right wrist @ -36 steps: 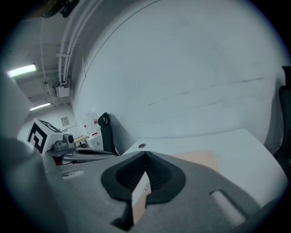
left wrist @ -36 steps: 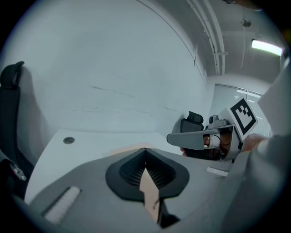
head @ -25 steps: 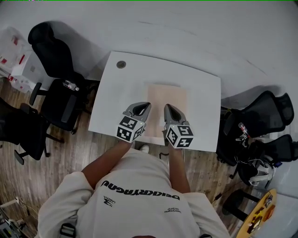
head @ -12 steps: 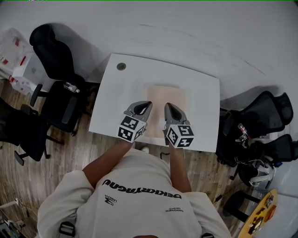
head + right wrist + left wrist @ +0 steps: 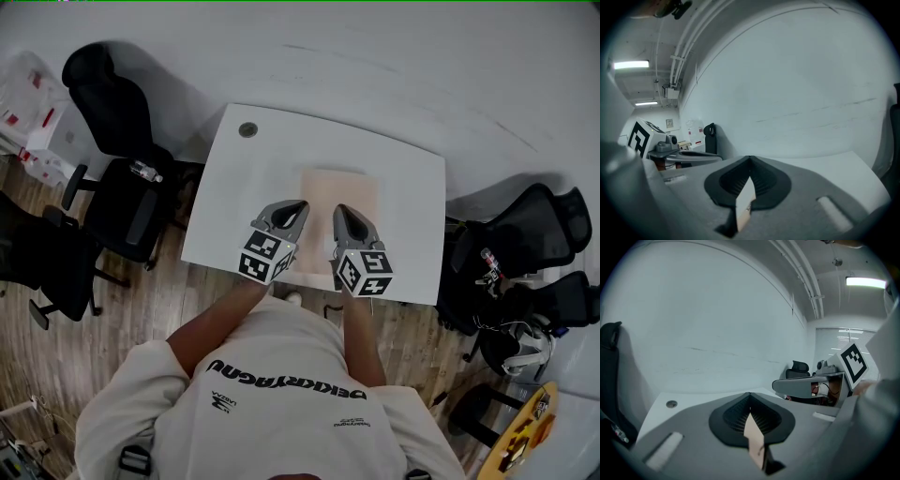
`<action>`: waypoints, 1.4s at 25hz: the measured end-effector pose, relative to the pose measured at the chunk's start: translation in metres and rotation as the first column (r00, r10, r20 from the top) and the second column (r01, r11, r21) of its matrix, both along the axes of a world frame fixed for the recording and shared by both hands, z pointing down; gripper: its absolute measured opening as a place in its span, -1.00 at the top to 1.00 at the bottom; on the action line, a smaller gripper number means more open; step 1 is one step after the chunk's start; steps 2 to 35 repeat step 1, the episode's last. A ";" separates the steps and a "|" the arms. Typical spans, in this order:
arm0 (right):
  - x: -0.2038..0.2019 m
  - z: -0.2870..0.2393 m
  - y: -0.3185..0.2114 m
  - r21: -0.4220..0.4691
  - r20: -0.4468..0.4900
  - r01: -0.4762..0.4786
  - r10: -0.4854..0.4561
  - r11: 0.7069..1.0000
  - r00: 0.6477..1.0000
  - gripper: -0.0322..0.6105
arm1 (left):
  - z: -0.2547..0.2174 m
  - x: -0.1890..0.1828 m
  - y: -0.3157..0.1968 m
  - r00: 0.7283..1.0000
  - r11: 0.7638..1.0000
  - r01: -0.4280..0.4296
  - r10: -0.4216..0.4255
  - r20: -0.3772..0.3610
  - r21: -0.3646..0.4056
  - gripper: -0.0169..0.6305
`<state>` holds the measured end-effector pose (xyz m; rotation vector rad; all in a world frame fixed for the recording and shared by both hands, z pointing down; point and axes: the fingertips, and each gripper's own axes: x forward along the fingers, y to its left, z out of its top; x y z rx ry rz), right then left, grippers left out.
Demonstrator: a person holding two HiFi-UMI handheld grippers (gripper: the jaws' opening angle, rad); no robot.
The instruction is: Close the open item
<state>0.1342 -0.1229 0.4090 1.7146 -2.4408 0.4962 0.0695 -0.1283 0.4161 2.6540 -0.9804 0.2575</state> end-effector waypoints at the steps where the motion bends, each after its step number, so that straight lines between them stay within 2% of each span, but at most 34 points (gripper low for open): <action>1: 0.000 0.000 0.000 0.001 -0.001 -0.001 0.001 1.000 1.000 0.91 | 0.000 0.000 0.000 1.000 1.000 -0.001 0.001 0.000 0.000 0.92; 35: 0.000 0.000 0.000 0.001 -0.001 -0.001 0.001 1.000 1.000 0.91 | 0.000 0.000 0.000 1.000 1.000 -0.001 0.001 0.000 0.000 0.92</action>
